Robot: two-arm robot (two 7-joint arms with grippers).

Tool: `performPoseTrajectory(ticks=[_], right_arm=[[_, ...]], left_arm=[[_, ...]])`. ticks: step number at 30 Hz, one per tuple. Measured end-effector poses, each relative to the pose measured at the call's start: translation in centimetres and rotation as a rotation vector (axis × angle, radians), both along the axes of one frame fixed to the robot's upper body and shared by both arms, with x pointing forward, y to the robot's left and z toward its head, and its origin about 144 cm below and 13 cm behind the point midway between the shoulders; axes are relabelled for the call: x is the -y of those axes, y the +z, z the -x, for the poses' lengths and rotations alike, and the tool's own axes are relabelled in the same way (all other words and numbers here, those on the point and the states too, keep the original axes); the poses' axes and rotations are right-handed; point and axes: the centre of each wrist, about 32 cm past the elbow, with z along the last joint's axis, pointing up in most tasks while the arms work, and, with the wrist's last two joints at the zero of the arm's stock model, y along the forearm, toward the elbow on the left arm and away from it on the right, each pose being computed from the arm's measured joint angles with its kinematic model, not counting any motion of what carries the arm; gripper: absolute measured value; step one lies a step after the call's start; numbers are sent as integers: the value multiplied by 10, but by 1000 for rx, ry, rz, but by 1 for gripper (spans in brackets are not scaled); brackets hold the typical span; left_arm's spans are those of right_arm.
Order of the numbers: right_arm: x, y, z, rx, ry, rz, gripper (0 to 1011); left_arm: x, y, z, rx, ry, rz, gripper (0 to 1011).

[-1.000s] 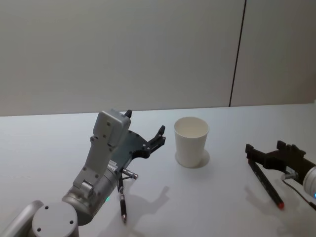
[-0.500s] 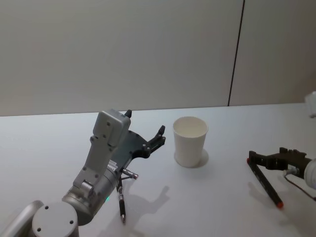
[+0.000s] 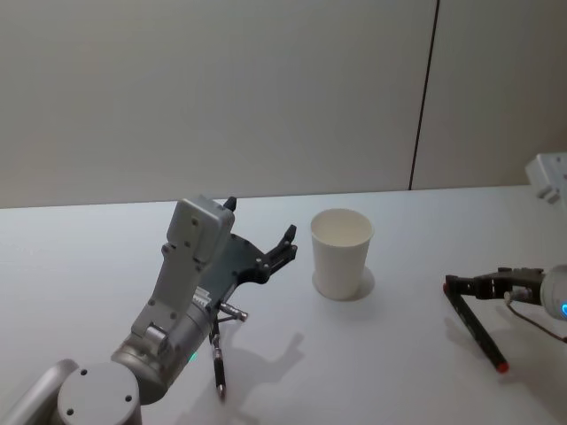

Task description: Place the pen into the pen holder.

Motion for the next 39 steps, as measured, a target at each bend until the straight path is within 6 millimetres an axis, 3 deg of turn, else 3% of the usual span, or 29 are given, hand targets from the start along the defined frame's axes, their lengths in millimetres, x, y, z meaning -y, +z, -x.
performPoseTrajectory(ticks=[19, 39], right_arm=[[10, 3, -42, -142, 31, 26, 1002], [-6, 4, -74, -217, 98, 81, 1001]], left_arm=[[0, 0, 0, 0, 0, 0, 1004], [0, 0, 0, 0, 0, 0, 1004]])
